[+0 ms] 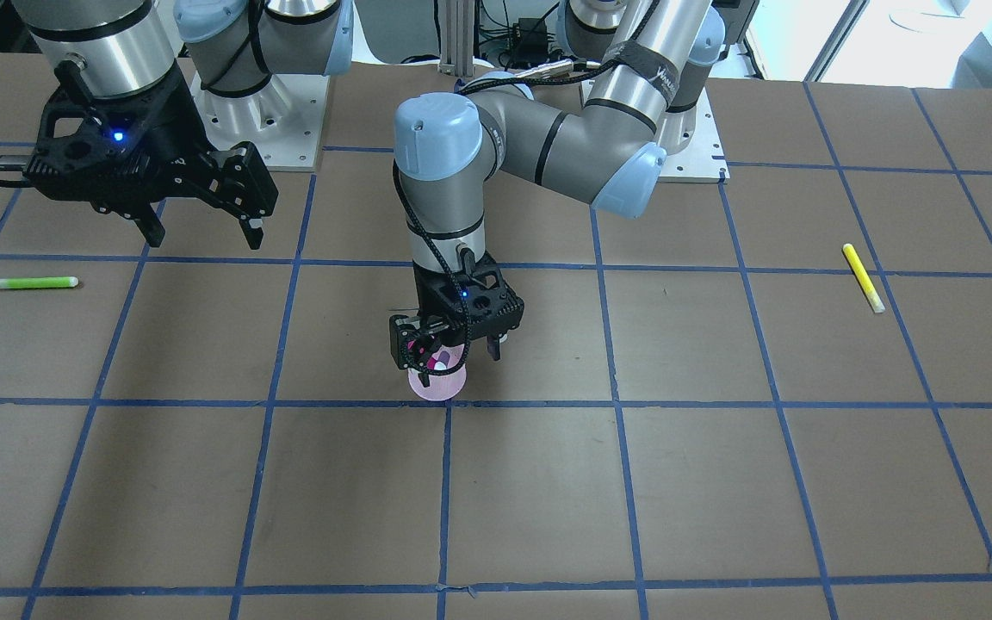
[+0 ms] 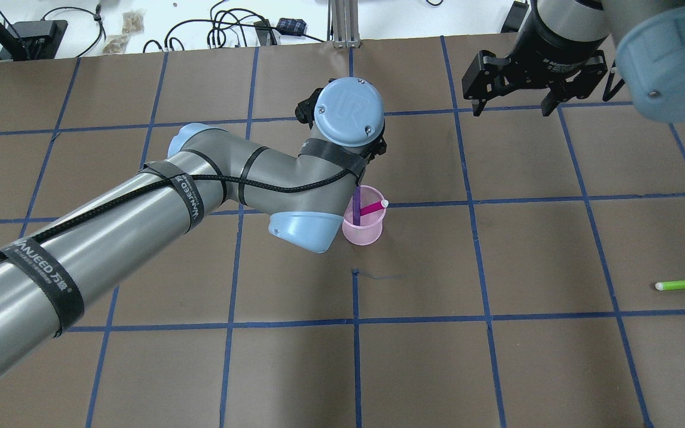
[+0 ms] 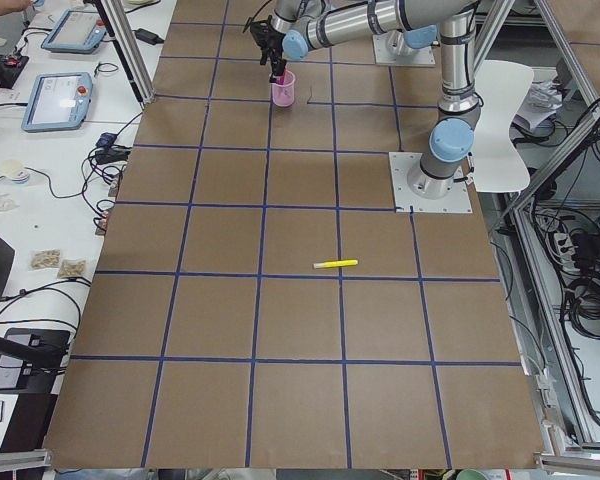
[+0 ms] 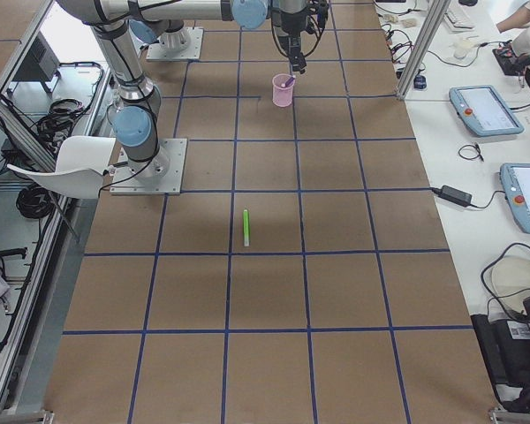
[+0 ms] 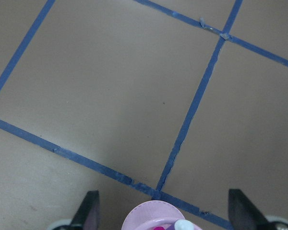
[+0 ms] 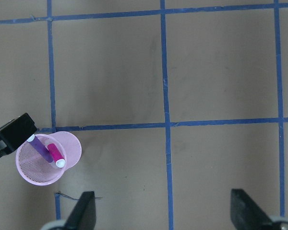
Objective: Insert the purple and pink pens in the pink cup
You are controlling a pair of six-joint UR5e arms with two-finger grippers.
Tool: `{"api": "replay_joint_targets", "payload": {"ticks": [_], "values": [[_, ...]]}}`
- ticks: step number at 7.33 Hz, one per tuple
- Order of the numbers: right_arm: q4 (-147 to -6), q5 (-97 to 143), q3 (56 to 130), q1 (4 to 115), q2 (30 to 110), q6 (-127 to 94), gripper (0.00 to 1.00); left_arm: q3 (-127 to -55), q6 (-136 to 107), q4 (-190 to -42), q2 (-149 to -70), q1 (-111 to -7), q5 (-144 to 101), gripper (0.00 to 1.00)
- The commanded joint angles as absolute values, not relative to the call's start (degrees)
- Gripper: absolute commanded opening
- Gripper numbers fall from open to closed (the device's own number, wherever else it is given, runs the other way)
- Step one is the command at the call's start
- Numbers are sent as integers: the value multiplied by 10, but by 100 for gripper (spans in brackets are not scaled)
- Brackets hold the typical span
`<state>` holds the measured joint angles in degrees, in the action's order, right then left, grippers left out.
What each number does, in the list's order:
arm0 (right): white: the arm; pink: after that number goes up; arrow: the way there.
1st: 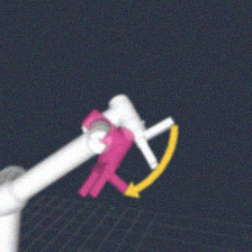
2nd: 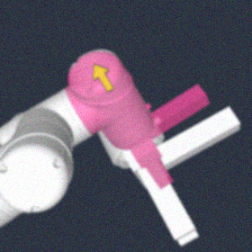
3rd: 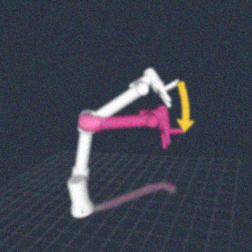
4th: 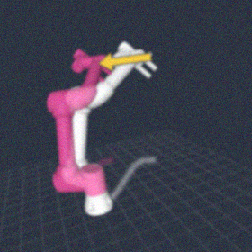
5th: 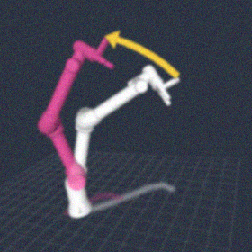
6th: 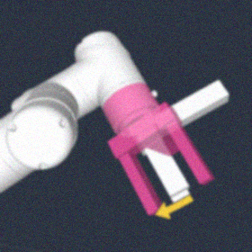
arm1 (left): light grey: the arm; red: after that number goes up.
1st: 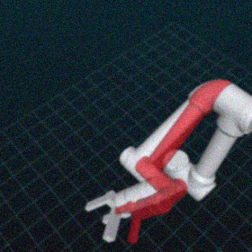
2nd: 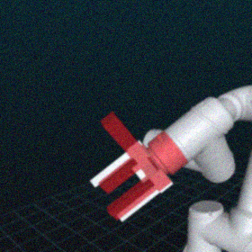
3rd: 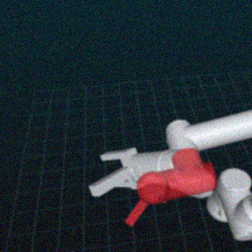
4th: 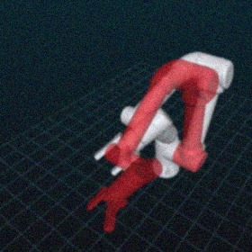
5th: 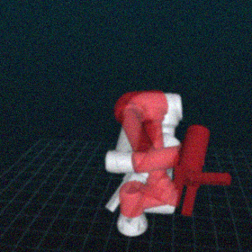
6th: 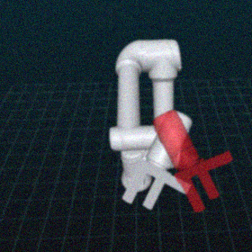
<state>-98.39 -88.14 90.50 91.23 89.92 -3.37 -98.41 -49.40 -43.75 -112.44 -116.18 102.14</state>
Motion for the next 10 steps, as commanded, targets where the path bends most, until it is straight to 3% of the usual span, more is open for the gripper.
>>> {"api": "replay_joint_targets", "payload": {"ticks": [1,4,6,8,10], "values": [[-983,-881,905,912,899,-34,100,-976,-474,-439,-1113,-1152,1021,100],[-983,-882,905,912,899,-34,100,-959,-230,-503,-1072,-1052,963,100],[-983,-882,909,913,900,-34,100,-928,-75,-664,-1034,-984,922,100],[-983,-882,909,912,900,-34,100,-879,-26,-819,-996,-932,920,100],[-984,-882,909,913,901,-38,100,-881,-21,-854,-963,-890,918,100]]}}
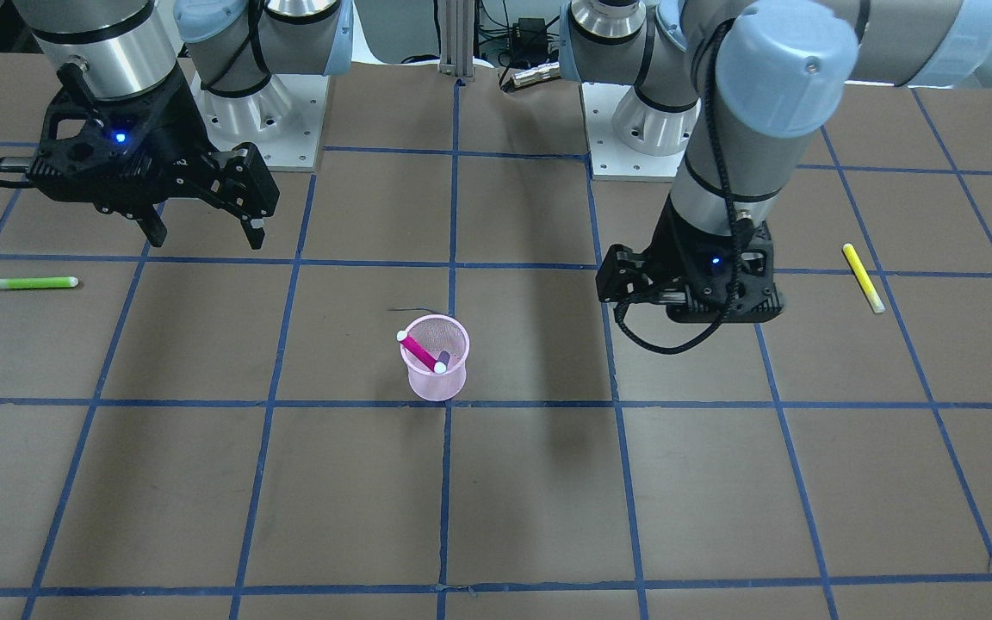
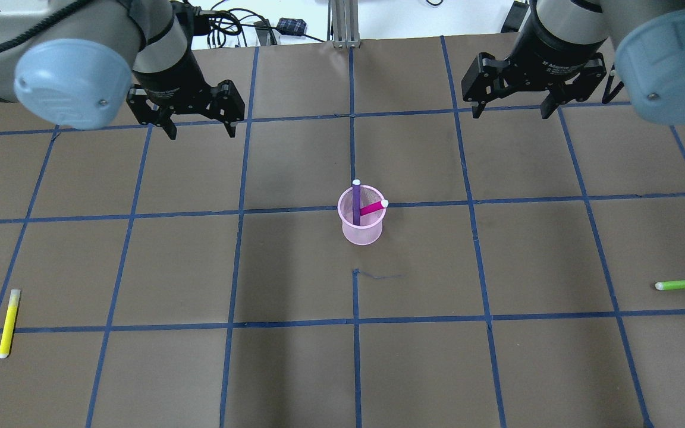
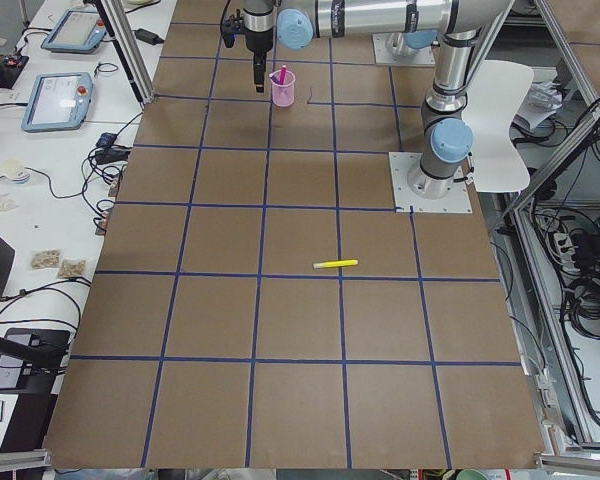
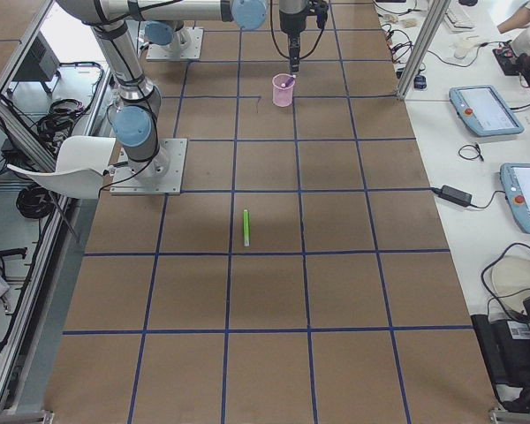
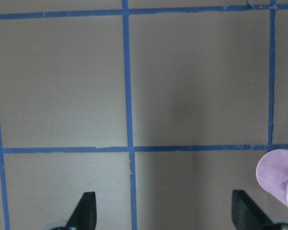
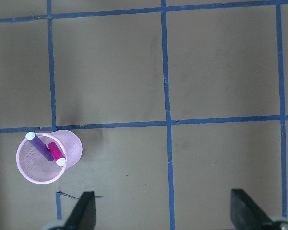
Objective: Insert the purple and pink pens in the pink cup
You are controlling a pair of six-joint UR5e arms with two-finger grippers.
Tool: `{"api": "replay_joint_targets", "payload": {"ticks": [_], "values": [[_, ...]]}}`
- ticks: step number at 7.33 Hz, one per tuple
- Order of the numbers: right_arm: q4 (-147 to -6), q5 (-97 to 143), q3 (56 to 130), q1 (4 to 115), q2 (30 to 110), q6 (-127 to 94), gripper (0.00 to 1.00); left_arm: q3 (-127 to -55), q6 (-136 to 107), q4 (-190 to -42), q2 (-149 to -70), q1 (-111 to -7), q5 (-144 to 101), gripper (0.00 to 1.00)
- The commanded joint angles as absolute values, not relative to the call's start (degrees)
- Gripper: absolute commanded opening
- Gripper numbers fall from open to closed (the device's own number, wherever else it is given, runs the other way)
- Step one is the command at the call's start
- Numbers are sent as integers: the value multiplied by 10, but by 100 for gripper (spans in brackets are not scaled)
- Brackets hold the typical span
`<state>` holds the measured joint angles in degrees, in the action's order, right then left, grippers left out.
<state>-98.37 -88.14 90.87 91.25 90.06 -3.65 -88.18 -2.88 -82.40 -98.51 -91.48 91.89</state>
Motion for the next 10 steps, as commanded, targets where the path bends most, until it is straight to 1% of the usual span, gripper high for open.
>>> {"api": "replay_joint_targets", "payload": {"ticks": [1,2,3,4,5,6,10], "values": [[-984,-881,909,913,901,-39,100,-882,21,-855,-948,-886,922,100],[-983,-881,909,913,901,-39,100,-889,65,-880,-937,-882,927,100],[-983,-881,909,913,901,-39,100,-902,58,-880,-917,-883,919,100],[-983,-881,909,913,902,-39,100,-920,55,-882,-897,-883,918,100],[-983,-881,909,913,902,-39,100,-956,52,-877,-876,-884,919,100],[-984,-881,909,913,902,-39,100,-970,47,-868,-866,-882,920,100],[-983,-880,909,913,901,-39,100,-977,47,-864,-863,-882,920,100]]}}
